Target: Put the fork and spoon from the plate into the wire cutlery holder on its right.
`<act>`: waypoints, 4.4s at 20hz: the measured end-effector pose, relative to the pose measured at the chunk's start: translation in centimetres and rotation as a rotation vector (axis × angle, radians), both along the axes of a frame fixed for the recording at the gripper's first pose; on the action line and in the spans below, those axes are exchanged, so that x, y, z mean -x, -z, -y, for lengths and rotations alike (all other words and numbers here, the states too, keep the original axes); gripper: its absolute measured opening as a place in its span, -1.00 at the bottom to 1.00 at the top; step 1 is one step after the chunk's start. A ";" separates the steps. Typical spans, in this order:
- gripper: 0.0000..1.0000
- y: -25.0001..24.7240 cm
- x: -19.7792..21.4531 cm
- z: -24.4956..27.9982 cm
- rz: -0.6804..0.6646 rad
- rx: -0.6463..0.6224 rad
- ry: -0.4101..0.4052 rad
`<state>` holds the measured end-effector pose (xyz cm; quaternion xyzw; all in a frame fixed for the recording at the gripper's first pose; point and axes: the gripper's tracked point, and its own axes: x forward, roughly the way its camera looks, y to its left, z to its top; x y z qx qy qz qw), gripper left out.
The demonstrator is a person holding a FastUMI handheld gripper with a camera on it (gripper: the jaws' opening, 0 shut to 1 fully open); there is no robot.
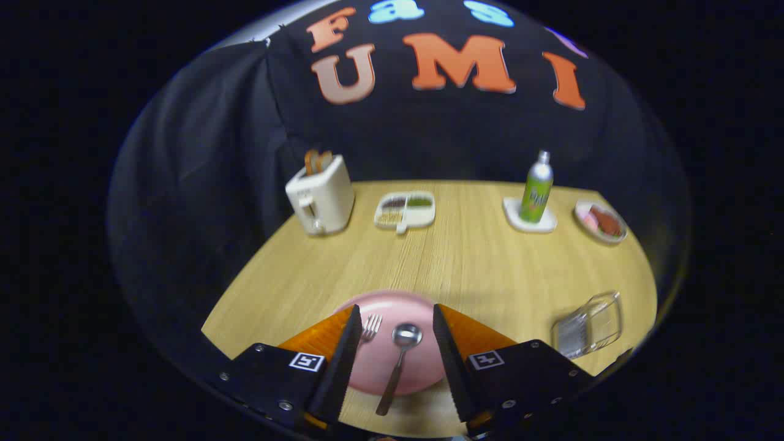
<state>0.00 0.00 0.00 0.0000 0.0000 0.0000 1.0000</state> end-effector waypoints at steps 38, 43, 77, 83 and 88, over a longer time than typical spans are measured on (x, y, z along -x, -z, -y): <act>0.80 10.2 -1.2 -0.2 -0.209 0.039 0.089; 0.80 13.7 -2.1 -1.6 -0.340 0.041 0.053; -0.89 19.7 -0.8 2.1 -0.636 -0.069 0.045; -0.88 14.8 3.2 10.0 -0.559 -0.092 0.126; -0.88 12.5 6.2 17.2 -0.571 -0.064 0.201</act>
